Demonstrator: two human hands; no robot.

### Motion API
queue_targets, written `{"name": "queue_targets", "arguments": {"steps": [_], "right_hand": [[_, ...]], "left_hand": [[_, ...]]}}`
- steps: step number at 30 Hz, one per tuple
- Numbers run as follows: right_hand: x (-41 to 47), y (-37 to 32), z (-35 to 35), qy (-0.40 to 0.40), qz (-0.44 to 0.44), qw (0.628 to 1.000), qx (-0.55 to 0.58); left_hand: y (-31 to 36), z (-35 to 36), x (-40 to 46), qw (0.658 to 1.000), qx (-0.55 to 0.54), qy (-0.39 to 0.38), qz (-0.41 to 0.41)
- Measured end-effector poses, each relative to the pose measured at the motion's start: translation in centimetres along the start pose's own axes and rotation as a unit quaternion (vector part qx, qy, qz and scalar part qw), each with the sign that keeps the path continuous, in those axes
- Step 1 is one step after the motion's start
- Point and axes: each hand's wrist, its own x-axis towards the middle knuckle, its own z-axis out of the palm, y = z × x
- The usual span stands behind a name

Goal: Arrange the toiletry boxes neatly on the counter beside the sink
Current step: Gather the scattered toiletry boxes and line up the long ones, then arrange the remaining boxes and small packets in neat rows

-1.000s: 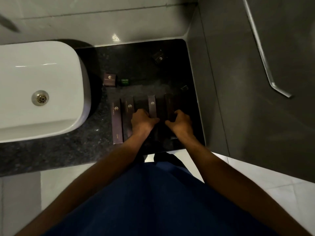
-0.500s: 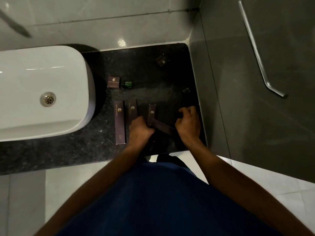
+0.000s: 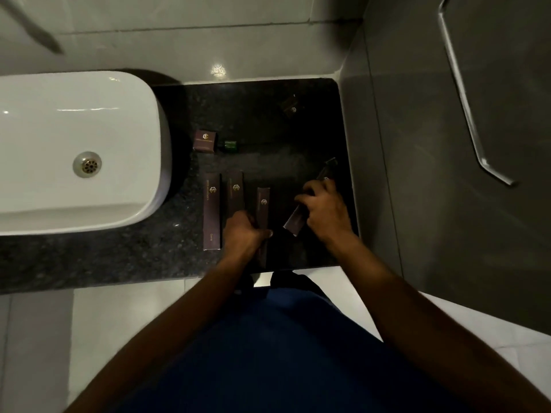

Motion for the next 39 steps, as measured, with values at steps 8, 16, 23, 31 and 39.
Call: {"name": "queue_targets", "arguments": {"steps": [8, 16, 23, 31, 39], "right_hand": [[-2.1, 2.9, 3.1, 0.046, 0.168, 0.965, 0.194], [0.1, -0.2, 3.9, 0.04, 0.292, 0.906, 0.303], [-0.6, 2.1, 3.7, 0.025, 0.255, 0.921, 0.292], [0.0, 2.3, 3.6, 0.044, 0.241, 0.917, 0.314], [0.6, 2.4, 2.8, 0.126, 0.284, 0.903, 0.296]], "left_hand": [[1.5, 0.8, 0.5, 1.0, -0.004, -0.01, 0.01], [3.8, 2.4, 2.0, 0.998, 0.03, 0.01, 0.048], [5.3, 4.0, 2.1, 0.999, 0.001, 0.008, 0.044], [5.7, 4.8, 2.5, 0.999, -0.008, -0.001, 0.039], [6.0, 1.2, 3.9, 0.998, -0.054, -0.03, 0.013]]}}
